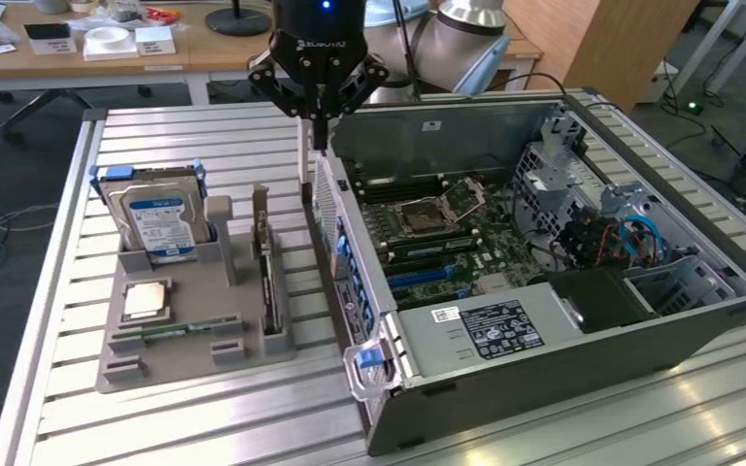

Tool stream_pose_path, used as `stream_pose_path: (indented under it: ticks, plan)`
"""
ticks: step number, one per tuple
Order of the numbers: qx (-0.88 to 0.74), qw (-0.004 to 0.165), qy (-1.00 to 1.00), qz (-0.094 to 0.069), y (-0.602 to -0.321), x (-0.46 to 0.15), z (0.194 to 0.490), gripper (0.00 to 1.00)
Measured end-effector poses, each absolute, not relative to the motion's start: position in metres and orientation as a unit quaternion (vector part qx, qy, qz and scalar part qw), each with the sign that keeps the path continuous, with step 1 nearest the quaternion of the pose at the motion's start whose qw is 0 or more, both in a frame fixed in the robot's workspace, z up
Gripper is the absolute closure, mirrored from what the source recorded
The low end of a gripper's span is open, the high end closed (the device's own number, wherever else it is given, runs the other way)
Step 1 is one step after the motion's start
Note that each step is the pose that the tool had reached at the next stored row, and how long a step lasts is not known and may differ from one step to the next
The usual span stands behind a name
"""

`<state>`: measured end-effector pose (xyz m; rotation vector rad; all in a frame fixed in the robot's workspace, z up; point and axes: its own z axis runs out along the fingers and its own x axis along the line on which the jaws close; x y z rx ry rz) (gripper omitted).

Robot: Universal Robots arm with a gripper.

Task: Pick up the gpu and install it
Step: 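Reach for the gpu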

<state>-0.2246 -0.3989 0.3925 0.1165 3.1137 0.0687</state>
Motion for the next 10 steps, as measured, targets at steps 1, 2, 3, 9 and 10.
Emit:
stream_pose_path:
  ticks: [1,2,3,9,10]
  plan:
    - [0.037,0.012,0.999,0.022,-0.399,-0.226,0.392,0.89]
    - [0.037,0.012,0.999,0.022,-0.399,-0.228,0.392,0.89]
    - [0.037,0.013,0.999,0.022,-0.399,-0.23,0.392,0.89]
    - [0.037,0.012,0.999,0.022,-0.399,-0.241,0.392,0.89]
    - [0.037,0.013,0.999,0.022,-0.399,-0.243,0.392,0.89]
